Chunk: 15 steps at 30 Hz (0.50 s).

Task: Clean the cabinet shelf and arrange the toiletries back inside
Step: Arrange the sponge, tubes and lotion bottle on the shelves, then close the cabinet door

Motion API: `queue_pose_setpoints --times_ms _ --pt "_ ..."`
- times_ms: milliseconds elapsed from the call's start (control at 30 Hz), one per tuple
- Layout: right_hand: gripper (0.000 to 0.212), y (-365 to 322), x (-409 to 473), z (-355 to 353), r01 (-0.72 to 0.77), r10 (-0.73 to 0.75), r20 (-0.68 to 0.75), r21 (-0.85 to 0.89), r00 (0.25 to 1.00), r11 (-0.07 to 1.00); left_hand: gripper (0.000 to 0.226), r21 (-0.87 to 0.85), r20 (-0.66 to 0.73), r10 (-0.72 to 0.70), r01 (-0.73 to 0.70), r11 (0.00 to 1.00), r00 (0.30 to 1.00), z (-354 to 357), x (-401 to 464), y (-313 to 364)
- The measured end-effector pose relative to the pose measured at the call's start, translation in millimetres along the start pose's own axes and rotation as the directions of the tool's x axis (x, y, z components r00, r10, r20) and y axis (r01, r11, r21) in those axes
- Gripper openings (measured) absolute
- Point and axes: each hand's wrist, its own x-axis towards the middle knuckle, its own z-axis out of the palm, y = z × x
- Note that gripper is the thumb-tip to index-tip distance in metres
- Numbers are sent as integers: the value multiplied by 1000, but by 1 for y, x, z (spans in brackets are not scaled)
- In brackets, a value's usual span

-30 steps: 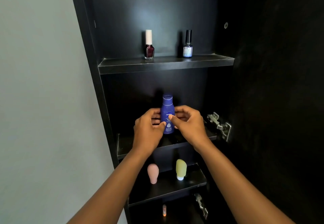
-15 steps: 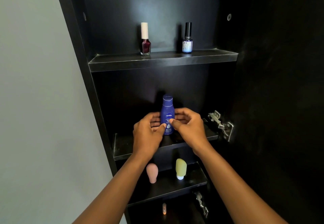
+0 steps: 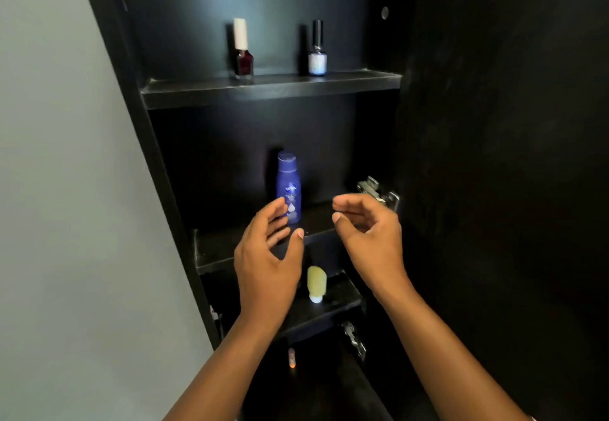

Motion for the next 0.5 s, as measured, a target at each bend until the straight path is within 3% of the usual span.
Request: queue_pose_setpoints --times_ms 133,233,500 --pt "22 -33 -48 -35 101 -111 -109 -94 988 990 54 -39 155 26 -20 999 988 17 -44 26" --pt "24 -54 -82 -66 194 -246 -181 -263 952 945 52 -87 271 90 -69 994 958 33 -73 42" --pt "21 -85 -144 -156 282 -575 -300 -645 761 710 67 -108 494 116 -71 992 862 83 -146 82"
